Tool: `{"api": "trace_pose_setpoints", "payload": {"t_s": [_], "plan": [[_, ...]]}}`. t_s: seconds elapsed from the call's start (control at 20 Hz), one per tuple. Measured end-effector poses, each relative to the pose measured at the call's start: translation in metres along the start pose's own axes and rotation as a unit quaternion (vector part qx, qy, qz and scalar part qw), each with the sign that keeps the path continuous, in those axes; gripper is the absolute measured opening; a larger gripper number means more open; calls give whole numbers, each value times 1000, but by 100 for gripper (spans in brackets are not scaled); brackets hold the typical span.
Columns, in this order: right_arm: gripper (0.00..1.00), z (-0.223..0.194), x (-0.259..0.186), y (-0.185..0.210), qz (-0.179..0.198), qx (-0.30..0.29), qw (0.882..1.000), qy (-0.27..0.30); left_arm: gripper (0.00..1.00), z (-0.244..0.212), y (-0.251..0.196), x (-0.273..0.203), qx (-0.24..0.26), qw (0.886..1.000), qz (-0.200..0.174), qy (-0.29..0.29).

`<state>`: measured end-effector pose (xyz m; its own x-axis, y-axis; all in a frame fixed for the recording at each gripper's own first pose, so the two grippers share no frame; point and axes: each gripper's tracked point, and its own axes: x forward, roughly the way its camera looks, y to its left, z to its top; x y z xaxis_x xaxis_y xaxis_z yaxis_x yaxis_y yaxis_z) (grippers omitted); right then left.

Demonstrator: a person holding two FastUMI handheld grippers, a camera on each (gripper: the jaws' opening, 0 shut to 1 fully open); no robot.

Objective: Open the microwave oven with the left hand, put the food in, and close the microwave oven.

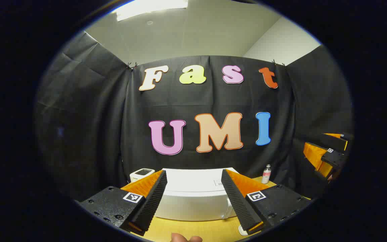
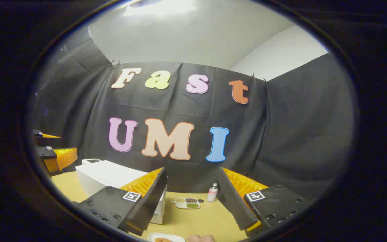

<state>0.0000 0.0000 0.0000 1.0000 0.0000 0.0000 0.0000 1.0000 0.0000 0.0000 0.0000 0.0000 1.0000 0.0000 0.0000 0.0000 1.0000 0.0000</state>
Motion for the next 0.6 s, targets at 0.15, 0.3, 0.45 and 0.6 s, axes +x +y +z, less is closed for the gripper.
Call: {"api": "trace_pose_setpoints", "payload": {"t_s": [0.15, 0.3, 0.45, 0.6], "plan": [[97, -5, 7, -6, 11, 1, 1000, 3, 97, -3, -5, 2, 7, 1000, 7, 7], [97, -9, 13, -10, 16, 5, 1000, 6, 97, -7, -9, 4, 11, 1000, 12, 13], [96, -15, 17, -10, 20, 13, 1000, 13, 97, -7, -10, 6, 19, 1000, 13, 14], [96, -16, 20, -8, 24, 12, 1000, 13, 97, -12, -12, 9, 19, 1000, 11, 19]]}}
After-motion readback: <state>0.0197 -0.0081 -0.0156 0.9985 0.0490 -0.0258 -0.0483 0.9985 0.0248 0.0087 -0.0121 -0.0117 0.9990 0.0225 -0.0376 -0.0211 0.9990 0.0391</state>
